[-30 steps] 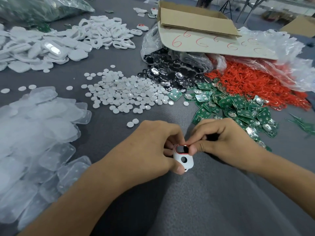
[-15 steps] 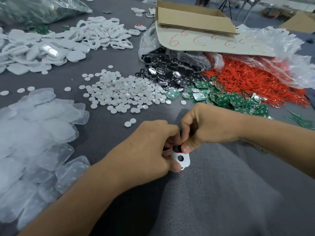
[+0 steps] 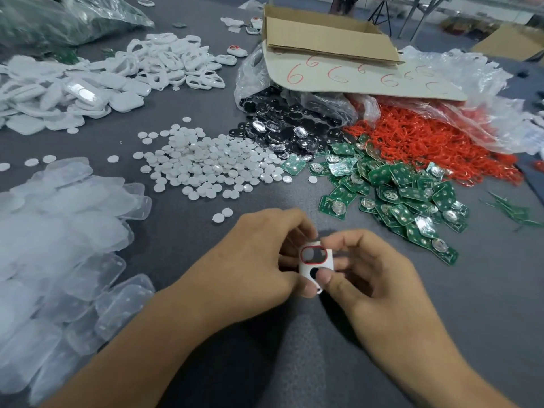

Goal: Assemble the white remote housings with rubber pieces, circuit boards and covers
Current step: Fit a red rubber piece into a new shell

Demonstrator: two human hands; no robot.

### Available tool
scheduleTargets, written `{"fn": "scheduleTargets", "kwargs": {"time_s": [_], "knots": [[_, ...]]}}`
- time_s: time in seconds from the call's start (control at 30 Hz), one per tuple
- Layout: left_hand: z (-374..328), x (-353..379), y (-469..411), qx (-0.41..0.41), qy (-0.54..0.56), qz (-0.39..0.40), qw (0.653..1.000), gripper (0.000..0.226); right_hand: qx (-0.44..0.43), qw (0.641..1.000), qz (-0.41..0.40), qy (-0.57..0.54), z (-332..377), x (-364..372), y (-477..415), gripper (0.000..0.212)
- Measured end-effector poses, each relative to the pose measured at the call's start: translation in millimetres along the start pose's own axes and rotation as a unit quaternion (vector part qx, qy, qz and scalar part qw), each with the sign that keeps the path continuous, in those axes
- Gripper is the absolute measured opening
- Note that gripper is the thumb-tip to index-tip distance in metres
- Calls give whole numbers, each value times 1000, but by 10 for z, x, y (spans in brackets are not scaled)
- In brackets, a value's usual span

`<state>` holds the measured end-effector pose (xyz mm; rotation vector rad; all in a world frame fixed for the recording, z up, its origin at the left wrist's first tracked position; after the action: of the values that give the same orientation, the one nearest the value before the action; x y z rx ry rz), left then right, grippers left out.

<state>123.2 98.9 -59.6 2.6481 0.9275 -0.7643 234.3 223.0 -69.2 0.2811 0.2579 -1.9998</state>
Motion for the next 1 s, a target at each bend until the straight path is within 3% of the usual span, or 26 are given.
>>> {"fn": "scheduleTargets", "kwargs": {"time_s": [0.1, 0.27, 0.6, 0.73, 0.9, 1.0], "knots": [[5, -49, -12, 17, -3, -6, 1000, 44, -21, 998, -57, 20, 25, 55, 45, 36], [51, -75, 3, 28, -103, 29, 994, 41, -107, 959, -72, 254, 109, 96, 63, 22], [121, -145, 16, 42, -107, 62, 991, 40, -58, 985, 8, 162, 21, 42, 103, 48], [144, -149, 20, 47, -123, 67, 989, 39, -27, 988, 12, 154, 46, -16, -80, 37], [193, -281, -66, 17, -82, -2, 996, 65, -116, 931, -95, 333, 265, -27, -686, 25], [192, -254, -78, 23, -98, -9, 995, 69, -100, 880, -82, 457, 252, 75, -1130, 19]]}}
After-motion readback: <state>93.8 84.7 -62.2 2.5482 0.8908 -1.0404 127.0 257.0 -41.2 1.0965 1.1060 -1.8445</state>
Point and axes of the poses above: each hand's wrist, its own y-axis away from the middle knuckle, its own x-axis out of the palm, z = x × y, the point moved 4 cm from there along -y, towards the middle knuckle, and after that the axes turned 1 degree about -x, right-handed, at the moved point
